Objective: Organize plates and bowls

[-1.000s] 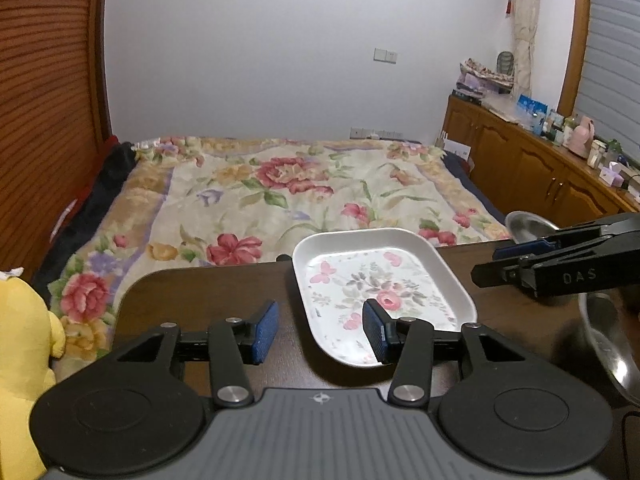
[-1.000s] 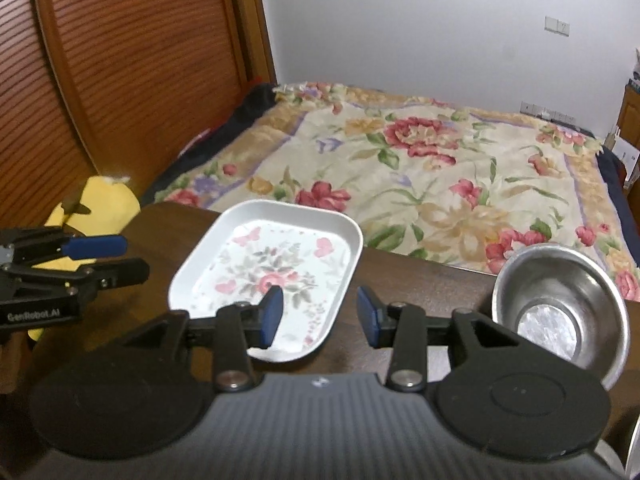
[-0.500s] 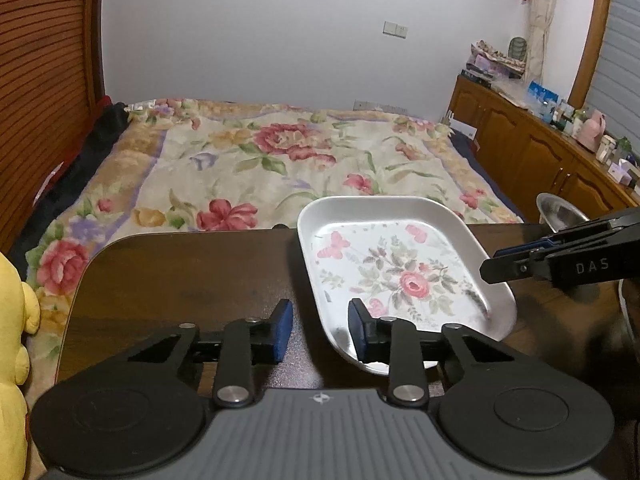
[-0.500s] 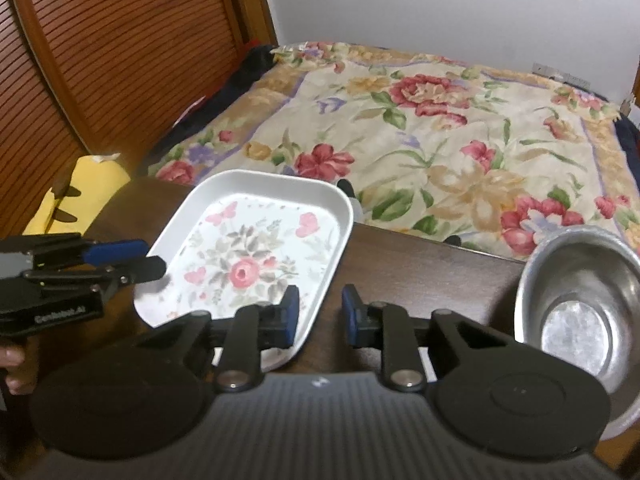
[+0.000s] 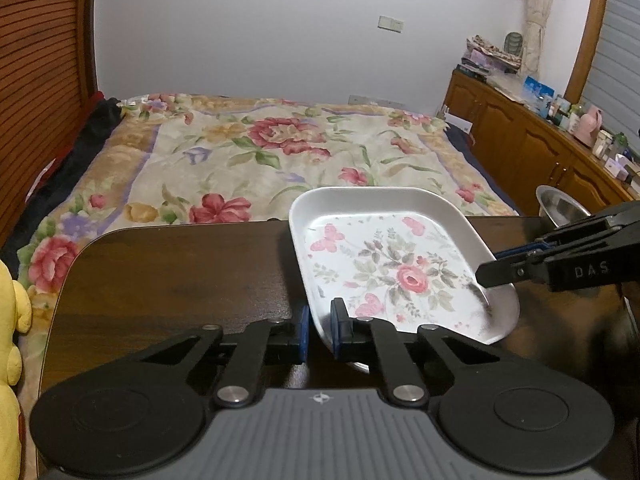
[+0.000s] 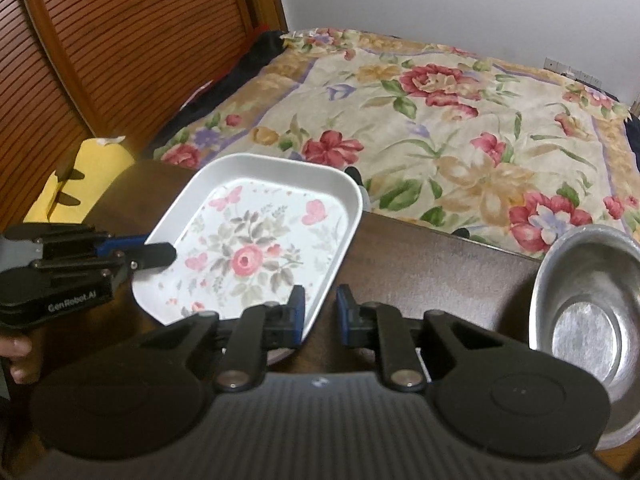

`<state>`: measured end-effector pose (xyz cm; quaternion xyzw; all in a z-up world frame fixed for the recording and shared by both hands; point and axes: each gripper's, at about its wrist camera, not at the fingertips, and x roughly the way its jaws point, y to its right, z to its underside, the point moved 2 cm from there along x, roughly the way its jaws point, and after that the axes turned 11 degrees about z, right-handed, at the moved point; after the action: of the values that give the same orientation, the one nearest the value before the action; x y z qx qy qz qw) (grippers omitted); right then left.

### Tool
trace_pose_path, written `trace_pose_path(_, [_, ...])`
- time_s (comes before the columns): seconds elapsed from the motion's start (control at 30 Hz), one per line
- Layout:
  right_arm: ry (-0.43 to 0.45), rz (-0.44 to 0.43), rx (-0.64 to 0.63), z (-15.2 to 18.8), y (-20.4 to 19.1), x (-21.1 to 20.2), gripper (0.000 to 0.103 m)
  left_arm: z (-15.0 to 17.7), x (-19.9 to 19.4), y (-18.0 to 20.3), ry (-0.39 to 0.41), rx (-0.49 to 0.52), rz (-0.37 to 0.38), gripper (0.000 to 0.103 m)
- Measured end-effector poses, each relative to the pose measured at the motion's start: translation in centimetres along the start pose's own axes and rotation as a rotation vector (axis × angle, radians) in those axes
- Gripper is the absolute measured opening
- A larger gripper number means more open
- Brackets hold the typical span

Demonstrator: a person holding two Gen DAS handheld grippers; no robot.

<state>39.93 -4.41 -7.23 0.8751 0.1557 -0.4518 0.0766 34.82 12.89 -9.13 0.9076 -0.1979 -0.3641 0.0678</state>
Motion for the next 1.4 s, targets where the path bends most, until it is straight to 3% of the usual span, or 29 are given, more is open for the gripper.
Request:
trace_pose_path(0.43, [-0.017, -0.039, -0.011, 0.5, -0.4, -0.1, 0.013, -0.1, -0.7, 0.5, -0.009, 0.007, -0.027, 0.012])
trace_pose_path(1.4, [0.141, -0.065, 0.015, 2.6, -0.3, -9.1, 0.013, 0.0, -9.9, 5.6, 0.119, 0.074, -0.02, 0.013])
